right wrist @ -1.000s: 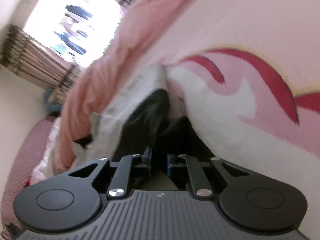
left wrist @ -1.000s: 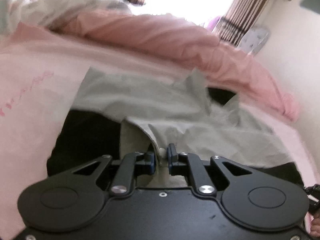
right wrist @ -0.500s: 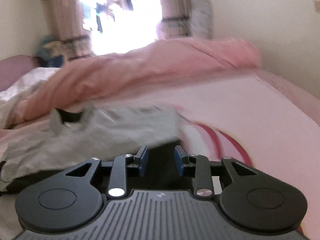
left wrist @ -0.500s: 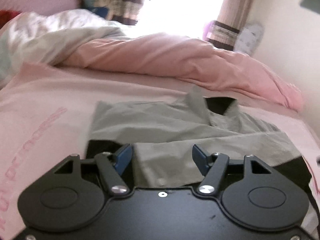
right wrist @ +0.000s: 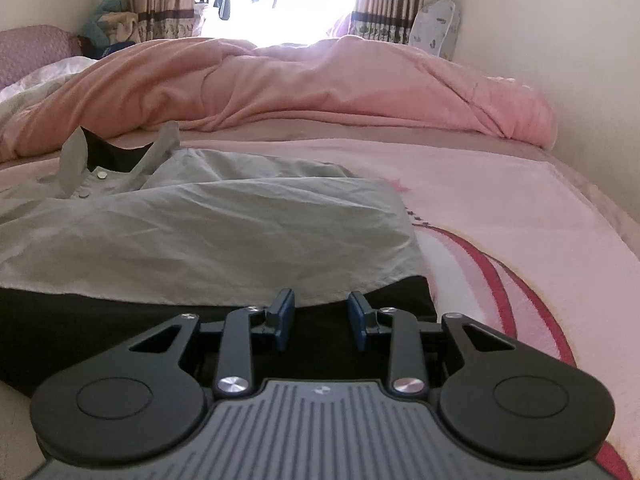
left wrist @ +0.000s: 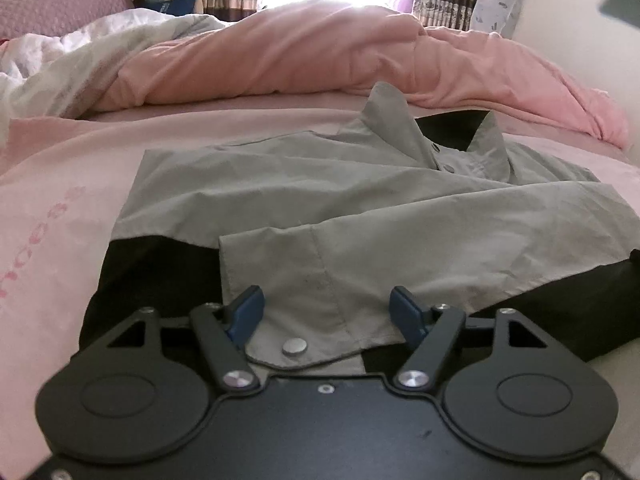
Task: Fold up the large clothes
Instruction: 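Withdraw both tools from the folded sleeves, then grasp the jacket hem edge with both grippers and lift it toward the collar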
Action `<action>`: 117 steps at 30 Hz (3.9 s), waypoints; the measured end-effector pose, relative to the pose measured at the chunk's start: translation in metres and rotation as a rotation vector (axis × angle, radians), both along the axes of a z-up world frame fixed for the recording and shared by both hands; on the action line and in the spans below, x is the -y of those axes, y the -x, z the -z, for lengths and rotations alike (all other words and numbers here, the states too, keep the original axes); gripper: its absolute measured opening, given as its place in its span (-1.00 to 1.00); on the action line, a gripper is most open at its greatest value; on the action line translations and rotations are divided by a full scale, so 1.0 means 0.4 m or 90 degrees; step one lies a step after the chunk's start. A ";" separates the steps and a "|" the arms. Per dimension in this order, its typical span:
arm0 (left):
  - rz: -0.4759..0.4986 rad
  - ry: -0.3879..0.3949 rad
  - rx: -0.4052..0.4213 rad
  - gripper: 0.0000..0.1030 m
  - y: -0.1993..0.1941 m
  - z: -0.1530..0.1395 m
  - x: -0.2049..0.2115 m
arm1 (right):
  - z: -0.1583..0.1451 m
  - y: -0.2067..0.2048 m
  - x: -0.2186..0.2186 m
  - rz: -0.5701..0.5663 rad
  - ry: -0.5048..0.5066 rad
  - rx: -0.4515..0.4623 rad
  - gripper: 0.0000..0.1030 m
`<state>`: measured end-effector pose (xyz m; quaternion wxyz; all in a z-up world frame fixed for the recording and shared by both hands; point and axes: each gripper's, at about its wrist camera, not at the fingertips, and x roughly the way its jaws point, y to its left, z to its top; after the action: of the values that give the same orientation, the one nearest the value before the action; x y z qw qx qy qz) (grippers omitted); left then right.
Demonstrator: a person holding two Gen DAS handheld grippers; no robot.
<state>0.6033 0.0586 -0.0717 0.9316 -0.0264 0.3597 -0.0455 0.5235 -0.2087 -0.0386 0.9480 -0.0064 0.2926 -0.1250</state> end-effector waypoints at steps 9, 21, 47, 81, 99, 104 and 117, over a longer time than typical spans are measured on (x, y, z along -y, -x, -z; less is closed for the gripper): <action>-0.004 -0.038 0.026 0.38 0.095 -0.095 0.023 | -0.084 0.071 -0.047 -0.017 0.003 0.027 -0.23; -0.018 -0.028 -0.025 0.52 0.126 -0.010 -0.005 | -0.002 0.118 -0.038 -0.021 0.001 -0.013 -0.14; -0.096 -0.086 -0.055 0.56 0.970 -0.109 -0.195 | -0.051 0.930 0.046 -0.033 -0.023 -0.061 0.31; -0.035 0.058 -0.142 0.46 1.049 -0.021 -0.176 | 0.041 0.978 0.127 -0.094 -0.336 -0.061 0.21; -0.045 0.114 -0.053 -0.94 1.052 -0.148 -0.190 | -0.103 0.951 0.077 -0.071 -0.262 -0.046 -0.96; -0.022 0.173 0.005 -0.94 1.020 -0.207 -0.206 | -0.140 0.916 0.090 -0.079 -0.312 0.006 -0.97; 0.011 0.194 0.142 -0.94 0.629 -0.398 -0.210 | -0.312 0.570 0.188 -0.058 -0.408 0.140 -0.98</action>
<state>0.3517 0.1424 0.0876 0.9504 -0.1593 0.2433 -0.1100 0.2955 -0.2840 0.0862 0.9323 0.2923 0.2125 0.0156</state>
